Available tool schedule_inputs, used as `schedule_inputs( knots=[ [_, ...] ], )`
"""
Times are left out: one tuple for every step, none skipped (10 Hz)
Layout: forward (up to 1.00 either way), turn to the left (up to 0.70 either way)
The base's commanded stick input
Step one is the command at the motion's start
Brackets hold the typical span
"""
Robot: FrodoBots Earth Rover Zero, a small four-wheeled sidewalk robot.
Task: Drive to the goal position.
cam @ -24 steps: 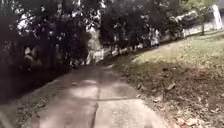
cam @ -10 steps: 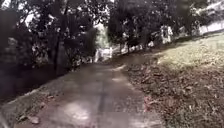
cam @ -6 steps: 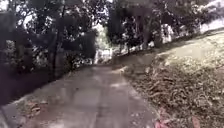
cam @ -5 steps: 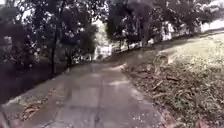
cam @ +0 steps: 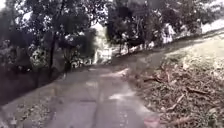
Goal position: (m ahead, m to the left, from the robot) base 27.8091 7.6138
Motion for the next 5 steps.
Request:
schedule_inputs(
  knots=[
    [1.0, 0.0],
    [1.0, 0.0],
    [1.0, 0.11],
    [1.0, 0.29],
    [1.0, 0.3]
  ],
)
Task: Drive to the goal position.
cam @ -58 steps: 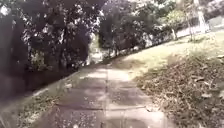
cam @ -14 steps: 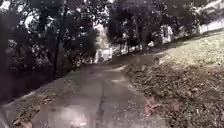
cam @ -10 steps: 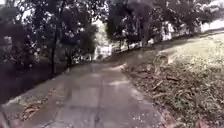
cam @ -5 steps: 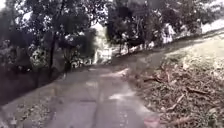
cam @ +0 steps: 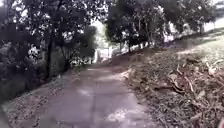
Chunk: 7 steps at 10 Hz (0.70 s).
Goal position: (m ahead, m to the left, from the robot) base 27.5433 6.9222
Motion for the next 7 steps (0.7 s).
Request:
schedule_inputs(
  knots=[
    [1.0, 0.11],
    [1.0, 0.0],
    [1.0, 0.0],
    [1.0, 0.0],
    [1.0, 0.0],
    [0.97, 0.0],
    [0.9, 0.0]
  ],
)
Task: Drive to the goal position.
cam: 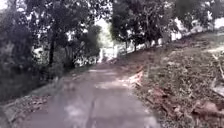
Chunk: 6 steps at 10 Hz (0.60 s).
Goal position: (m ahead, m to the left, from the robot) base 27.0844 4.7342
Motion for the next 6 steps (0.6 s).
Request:
schedule_inputs(
  knots=[
    [0.89, 0.0],
    [0.89, 0.0],
    [0.89, 0.0],
    [0.89, 0.0],
    [0.89, 0.0],
    [0.89, 0.0]
  ],
)
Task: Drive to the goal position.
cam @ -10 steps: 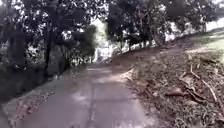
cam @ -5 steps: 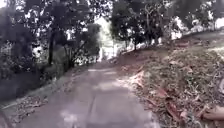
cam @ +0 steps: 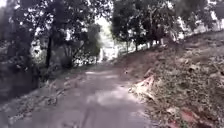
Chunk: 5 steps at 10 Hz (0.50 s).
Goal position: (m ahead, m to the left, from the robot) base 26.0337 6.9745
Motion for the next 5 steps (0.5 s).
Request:
schedule_inputs(
  knots=[
    [0.89, 0.0],
    [0.89, 0.0],
    [0.89, 0.0],
    [0.89, 0.0],
    [0.89, 0.11]
  ],
)
